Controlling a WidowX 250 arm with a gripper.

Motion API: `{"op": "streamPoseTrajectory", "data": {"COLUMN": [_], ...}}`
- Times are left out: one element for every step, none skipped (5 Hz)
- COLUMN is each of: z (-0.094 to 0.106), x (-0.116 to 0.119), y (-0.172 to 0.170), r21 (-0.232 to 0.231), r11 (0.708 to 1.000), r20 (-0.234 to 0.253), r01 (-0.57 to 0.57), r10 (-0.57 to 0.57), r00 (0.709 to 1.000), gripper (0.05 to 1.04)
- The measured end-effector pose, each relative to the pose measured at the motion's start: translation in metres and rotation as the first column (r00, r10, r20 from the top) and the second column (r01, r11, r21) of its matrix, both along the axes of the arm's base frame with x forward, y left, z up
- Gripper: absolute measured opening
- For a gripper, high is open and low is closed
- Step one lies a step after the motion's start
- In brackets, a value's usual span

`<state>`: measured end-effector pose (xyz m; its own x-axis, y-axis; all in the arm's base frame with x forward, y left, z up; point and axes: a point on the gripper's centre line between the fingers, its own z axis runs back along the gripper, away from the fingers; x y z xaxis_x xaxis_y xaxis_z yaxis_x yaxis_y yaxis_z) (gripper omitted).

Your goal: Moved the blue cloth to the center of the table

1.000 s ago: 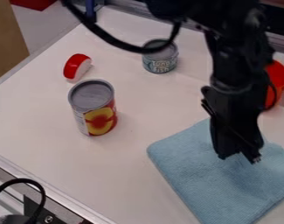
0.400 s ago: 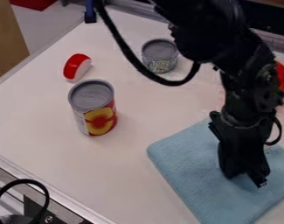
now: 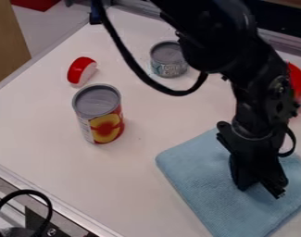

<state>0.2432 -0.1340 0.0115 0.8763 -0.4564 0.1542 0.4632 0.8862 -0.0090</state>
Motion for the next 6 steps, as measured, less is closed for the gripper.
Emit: {"op": "streamPoseTrajectory", "data": {"z": [0.0,0.0,0.0,0.0,-0.001,-0.002], "x": [-0.013,-0.023,-0.029,-0.038,-0.045,-0.042], "y": [0.007,0.017,0.028,0.041,0.052,0.059], "r21": [-0.017,-0.011,-0.003,-0.002,-0.002,0.003], "r11": [0.996,0.982,0.968,0.951,0.936,0.931], "r20": [0.001,-0.05,-0.076,-0.091,-0.076,-0.045], "r01": [-0.089,-0.191,-0.251,-0.31,-0.352,-0.366], "r10": [0.09,0.19,0.25,0.308,0.351,0.365], "r00": [0.996,0.981,0.965,0.947,0.933,0.93], "gripper": [0.052,0.052,0.052,0.052,0.052,0.052]}}
